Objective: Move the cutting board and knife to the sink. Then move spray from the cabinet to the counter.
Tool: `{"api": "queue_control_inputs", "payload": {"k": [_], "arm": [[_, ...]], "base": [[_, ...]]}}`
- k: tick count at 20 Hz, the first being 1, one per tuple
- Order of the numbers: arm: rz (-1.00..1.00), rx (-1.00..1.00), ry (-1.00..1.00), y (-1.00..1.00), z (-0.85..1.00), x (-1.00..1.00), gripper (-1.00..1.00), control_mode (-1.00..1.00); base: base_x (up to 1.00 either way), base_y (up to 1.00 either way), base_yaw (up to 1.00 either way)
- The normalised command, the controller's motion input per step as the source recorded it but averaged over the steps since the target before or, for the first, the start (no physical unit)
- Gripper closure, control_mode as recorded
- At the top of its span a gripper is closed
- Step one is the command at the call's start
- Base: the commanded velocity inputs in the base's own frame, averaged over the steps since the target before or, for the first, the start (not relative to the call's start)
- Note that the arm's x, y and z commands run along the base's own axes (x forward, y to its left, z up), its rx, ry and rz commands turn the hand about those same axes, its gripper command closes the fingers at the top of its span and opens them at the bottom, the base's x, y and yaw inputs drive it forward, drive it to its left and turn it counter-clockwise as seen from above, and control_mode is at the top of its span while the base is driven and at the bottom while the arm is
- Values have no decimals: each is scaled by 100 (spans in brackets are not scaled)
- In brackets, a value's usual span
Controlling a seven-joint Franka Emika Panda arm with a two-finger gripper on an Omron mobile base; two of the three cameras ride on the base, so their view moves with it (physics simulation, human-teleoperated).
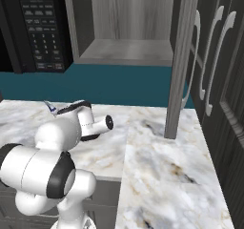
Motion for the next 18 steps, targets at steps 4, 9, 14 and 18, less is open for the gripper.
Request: {"api": "queue_control_inputs", "payload": {"k": [4,9,14,18], "arm": [[0,0,0,-1,-18,3,100,-100],[0,0,0,-13,-15,2,100,-100],[0,0,0,-16,-15,3,100,-100],[1,0,0,-10,-16,2,100,-100]], "base": [[0,0,0],[0,0,0],[0,0,0],[0,0,0]]}}
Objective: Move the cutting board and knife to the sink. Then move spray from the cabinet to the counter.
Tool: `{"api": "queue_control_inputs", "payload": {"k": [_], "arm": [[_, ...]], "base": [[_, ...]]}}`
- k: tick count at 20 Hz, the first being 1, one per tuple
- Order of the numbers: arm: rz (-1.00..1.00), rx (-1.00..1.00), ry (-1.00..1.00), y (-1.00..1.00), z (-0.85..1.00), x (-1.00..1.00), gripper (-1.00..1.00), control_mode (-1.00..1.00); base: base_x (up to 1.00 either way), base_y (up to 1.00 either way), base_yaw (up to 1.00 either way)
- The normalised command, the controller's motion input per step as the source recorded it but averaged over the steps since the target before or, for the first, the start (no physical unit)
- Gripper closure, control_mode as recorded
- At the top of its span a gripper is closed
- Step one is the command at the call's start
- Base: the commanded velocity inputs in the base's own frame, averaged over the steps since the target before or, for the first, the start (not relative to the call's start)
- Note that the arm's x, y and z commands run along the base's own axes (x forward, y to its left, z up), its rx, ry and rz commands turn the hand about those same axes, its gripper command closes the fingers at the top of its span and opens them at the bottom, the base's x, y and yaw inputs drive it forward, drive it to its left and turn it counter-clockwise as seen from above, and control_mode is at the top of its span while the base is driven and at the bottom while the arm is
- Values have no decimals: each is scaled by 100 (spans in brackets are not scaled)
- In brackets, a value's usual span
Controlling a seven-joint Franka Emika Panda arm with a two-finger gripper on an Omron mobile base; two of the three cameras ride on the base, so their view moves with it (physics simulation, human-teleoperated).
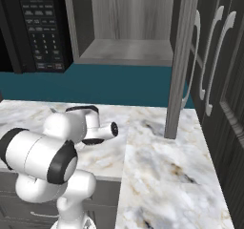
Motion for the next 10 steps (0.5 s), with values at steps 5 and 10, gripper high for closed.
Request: {"api": "queue_control_inputs", "payload": {"k": [5,10], "arm": [[1,0,0,-7,-18,3,100,-100],[5,0,0,-8,-19,0,100,-100]], "base": [[0,0,0],[0,0,0]]}}
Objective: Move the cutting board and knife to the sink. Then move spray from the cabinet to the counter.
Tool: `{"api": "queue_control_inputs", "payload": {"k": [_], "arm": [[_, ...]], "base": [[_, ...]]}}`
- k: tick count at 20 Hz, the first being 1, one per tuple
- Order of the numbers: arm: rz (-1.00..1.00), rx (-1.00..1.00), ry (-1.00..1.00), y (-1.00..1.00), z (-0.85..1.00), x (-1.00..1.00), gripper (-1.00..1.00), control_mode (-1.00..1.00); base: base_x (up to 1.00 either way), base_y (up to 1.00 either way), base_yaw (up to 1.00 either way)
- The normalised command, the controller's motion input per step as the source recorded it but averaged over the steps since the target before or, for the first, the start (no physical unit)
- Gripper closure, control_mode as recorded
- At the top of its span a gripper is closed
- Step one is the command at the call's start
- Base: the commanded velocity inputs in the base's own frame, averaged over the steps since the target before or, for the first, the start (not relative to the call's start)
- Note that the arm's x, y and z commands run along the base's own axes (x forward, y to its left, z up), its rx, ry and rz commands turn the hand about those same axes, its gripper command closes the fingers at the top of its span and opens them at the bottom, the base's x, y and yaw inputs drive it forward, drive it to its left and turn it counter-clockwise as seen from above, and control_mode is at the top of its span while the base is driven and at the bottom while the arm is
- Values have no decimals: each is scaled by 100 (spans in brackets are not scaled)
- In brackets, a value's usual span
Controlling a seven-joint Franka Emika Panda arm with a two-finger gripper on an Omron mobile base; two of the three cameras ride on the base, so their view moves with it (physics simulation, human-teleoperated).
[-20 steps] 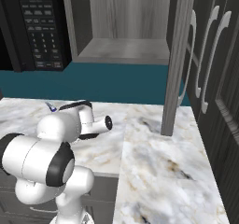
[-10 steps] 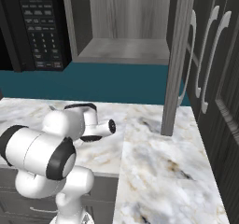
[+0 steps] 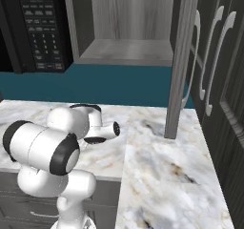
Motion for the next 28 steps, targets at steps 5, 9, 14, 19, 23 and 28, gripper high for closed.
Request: {"api": "queue_control_inputs", "payload": {"k": [5,9,14,19,23,28], "arm": [[6,0,0,-10,-21,1,100,-100],[7,0,-4,-14,-28,-1,100,-100],[5,0,-9,-18,-31,-3,100,-100],[2,1,-9,-21,-31,-5,100,-100],[0,4,-3,-18,-31,0,100,-100],[0,4,0,-19,-27,0,100,-100]], "base": [[0,0,0],[0,0,0],[0,0,0],[0,0,0],[0,0,0],[0,0,0]]}}
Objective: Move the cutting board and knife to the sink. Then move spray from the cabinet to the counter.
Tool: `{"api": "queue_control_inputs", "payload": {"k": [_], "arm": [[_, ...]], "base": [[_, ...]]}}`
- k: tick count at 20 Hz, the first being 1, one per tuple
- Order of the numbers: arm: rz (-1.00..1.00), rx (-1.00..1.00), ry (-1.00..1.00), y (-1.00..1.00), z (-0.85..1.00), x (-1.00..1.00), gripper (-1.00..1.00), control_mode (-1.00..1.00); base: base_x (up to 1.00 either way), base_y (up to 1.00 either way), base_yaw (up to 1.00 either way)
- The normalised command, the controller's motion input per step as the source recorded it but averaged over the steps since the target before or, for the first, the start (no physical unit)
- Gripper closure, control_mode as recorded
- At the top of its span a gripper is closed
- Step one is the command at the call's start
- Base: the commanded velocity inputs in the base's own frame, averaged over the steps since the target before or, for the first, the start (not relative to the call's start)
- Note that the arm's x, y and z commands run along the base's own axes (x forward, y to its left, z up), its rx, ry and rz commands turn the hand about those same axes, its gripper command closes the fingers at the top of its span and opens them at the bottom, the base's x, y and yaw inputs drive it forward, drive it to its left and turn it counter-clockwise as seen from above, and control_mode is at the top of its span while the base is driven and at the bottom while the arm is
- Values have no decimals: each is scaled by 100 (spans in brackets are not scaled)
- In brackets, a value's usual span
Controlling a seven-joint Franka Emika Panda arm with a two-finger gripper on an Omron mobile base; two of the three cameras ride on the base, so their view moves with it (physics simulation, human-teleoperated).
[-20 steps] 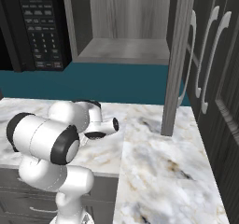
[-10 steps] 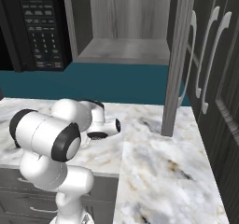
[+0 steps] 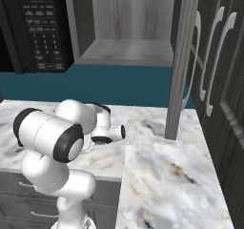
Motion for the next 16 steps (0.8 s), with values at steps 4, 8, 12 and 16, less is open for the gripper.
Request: {"api": "queue_control_inputs", "payload": {"k": [4,8,12,16], "arm": [[0,2,0,-18,-27,0,100,-100],[0,2,0,-16,-25,0,100,-100],[0,3,0,-18,-26,0,100,-100],[0,4,0,-15,-26,0,100,-100]], "base": [[0,0,0],[0,0,0],[0,0,0],[0,0,0]]}}
